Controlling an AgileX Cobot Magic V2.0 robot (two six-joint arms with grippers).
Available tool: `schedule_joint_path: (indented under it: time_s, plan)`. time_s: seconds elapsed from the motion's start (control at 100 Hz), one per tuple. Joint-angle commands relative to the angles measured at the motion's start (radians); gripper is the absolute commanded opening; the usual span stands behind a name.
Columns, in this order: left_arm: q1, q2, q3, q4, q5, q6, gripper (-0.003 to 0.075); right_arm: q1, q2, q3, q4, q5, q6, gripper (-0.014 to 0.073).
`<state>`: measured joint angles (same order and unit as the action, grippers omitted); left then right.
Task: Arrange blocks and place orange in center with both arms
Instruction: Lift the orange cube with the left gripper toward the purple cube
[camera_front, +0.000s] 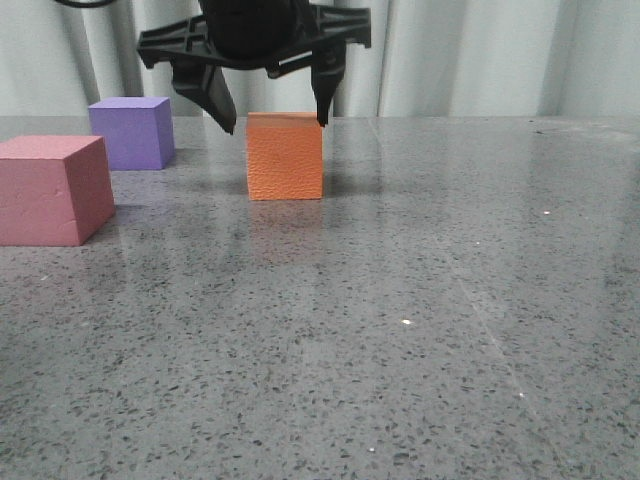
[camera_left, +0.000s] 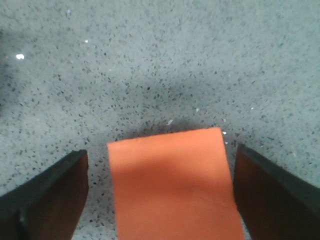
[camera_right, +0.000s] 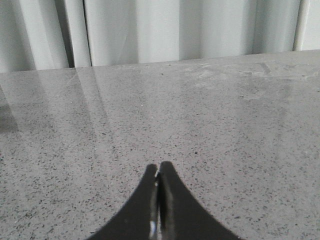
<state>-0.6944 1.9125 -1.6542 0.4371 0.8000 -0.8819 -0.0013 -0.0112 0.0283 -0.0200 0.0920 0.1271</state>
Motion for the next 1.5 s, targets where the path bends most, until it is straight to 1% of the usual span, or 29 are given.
schedule_joint_path:
  time_s: [0.0, 0.19, 0.26, 0.31, 0.37, 0.42, 0.49, 0.5, 0.51, 0.53, 0.56, 0.57, 0.62, 0.7, 0.81, 0.97, 1.09, 1.27, 1.49]
  plan:
    - [-0.007, -0.038, -0.031, 0.004, -0.023, -0.01, 0.0553, -0.007, -0.022, -0.015, 0.001, -0.083, -0.009, -0.0067]
    - [-0.007, -0.013, -0.031, -0.018, -0.021, -0.01, 0.0551, -0.007, -0.022, -0.015, 0.001, -0.083, -0.009, -0.0067]
    - [-0.007, -0.011, -0.031, -0.018, -0.021, -0.01, 0.0515, -0.007, -0.022, -0.015, 0.001, -0.083, -0.009, -0.0067]
    - [-0.007, -0.011, -0.031, -0.018, -0.018, -0.01, 0.0464, -0.007, -0.022, -0.015, 0.001, -0.083, -0.009, -0.0067]
    - [-0.007, -0.011, -0.031, -0.018, -0.014, -0.008, 0.0384, -0.007, -0.022, -0.015, 0.001, -0.083, -0.009, -0.0067]
    - [-0.007, -0.011, -0.033, -0.018, -0.008, -0.006, 0.0288, -0.007, -0.022, -0.015, 0.001, -0.083, -0.009, -0.0067]
    - [-0.007, -0.011, -0.033, -0.018, -0.008, 0.018, 0.0181, -0.007, -0.022, -0.015, 0.001, -0.083, -0.009, -0.0067]
    - [-0.007, -0.013, -0.033, -0.018, -0.006, 0.022, 0.0148, -0.007, -0.022, -0.015, 0.001, -0.083, -0.009, -0.0067]
    - [-0.007, -0.013, -0.033, -0.018, -0.006, 0.022, 0.0148, -0.007, -0.022, -0.015, 0.001, -0.083, -0.009, -0.0067]
    - [-0.007, -0.016, -0.033, -0.018, -0.003, 0.024, 0.0109, -0.007, -0.022, -0.015, 0.001, -0.083, -0.009, -0.0067]
    - [-0.007, -0.02, -0.033, -0.018, 0.0, 0.026, 0.0084, -0.007, -0.022, -0.015, 0.001, -0.083, -0.009, -0.0067]
    - [-0.007, -0.022, -0.033, -0.018, 0.0, 0.027, 0.0063, -0.007, -0.022, -0.015, 0.001, -0.083, -0.009, -0.0067]
    - [-0.007, -0.037, -0.033, -0.018, 0.002, 0.031, 0.0033, -0.007, -0.022, -0.015, 0.001, -0.083, -0.009, -0.0067]
    - [-0.007, -0.068, -0.033, -0.016, 0.0, 0.061, 0.0024, -0.007, -0.022, -0.015, 0.001, -0.083, -0.009, -0.0067]
    - [-0.007, -0.125, -0.033, 0.044, 0.005, 0.074, 0.0024, -0.007, -0.022, -0.015, 0.001, -0.083, -0.009, -0.0067]
    - [0.004, -0.196, -0.033, 0.167, 0.077, 0.074, 0.0024, -0.007, -0.022, -0.015, 0.001, -0.083, -0.009, -0.0067]
    - [0.034, -0.237, -0.017, 0.21, 0.107, 0.074, 0.0024, -0.007, -0.022, -0.015, 0.001, -0.083, -0.009, -0.0067]
    - [0.114, -0.281, 0.055, 0.21, 0.093, 0.07, 0.0024, -0.007, -0.022, -0.015, 0.001, -0.083, -0.009, -0.0067]
    - [0.213, -0.339, 0.19, 0.185, -0.007, 0.07, 0.0024, -0.007, -0.022, -0.015, 0.001, -0.083, -0.009, -0.0067]
